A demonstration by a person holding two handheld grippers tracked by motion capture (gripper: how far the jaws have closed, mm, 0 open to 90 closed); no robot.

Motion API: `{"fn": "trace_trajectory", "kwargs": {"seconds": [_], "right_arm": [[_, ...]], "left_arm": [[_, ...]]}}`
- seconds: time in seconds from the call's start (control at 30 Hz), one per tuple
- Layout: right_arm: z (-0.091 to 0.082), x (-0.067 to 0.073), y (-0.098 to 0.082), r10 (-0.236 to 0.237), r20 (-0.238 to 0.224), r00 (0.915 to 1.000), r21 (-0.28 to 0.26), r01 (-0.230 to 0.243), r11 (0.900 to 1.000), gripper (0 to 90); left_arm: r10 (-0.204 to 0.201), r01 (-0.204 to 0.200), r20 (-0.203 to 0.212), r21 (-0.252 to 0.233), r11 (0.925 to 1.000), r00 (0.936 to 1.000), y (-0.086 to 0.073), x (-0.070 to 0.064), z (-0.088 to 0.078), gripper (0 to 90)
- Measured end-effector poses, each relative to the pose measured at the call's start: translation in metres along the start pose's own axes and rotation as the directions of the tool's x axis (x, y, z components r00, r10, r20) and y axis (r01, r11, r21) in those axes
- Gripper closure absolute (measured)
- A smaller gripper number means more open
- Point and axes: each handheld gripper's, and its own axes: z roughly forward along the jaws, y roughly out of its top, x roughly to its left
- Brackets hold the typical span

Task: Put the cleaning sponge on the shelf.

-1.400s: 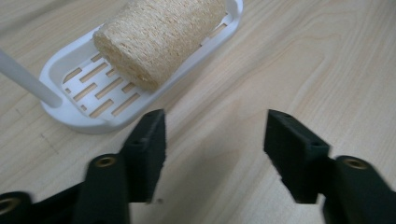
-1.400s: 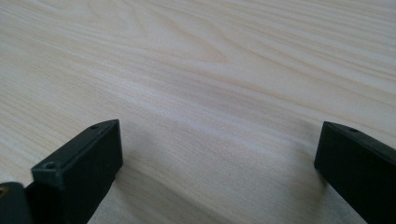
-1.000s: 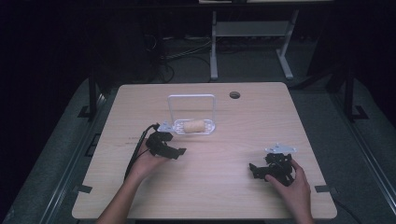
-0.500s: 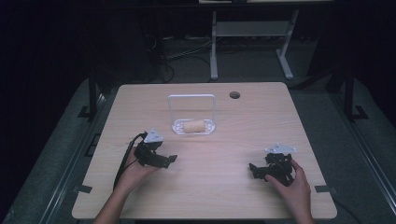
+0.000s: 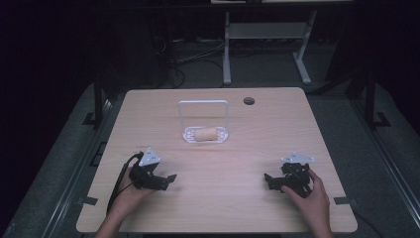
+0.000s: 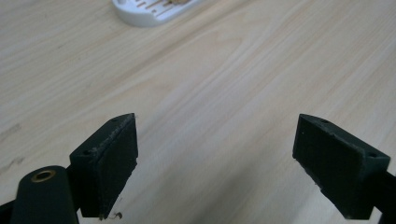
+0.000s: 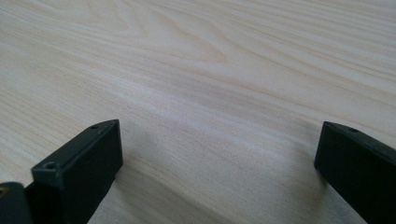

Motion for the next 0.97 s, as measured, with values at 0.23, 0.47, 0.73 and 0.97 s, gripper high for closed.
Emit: {"fn": "trace_trajectory", "kwargs": {"seconds": [0.23, 0.47, 0.73, 0.97], "right_arm": [[0.0, 0.0, 0.0, 0.003, 0.0, 1.0, 0.001, -0.003, 1.0, 0.6], [0.0, 0.0, 0.0, 0.003, 0.0, 1.0, 0.0, -0.003, 1.0, 0.6], [0.0, 0.0, 0.0, 0.003, 0.0, 1.0, 0.0, -0.003, 1.0, 0.6], [0.0, 0.0, 0.0, 0.002, 0.0, 1.0, -0.001, -0.002, 1.0, 0.6]], "left_arm": [[-0.007, 0.007, -0.025, 0.009, 0.9999, 0.9997, -0.02, -0.001, -0.008, 13.7], [-0.022, 0.022, -0.025, 0.005, 0.9997, 0.9994, -0.037, 0.001, -0.011, 13.7], [-0.027, 0.027, 0.01, -0.005, 0.9996, 0.9996, -0.044, 0.002, -0.006, 13.1], [-0.026, 0.026, 0.01, -0.005, 0.9996, 0.9996, -0.044, 0.002, -0.006, 13.1]]}}
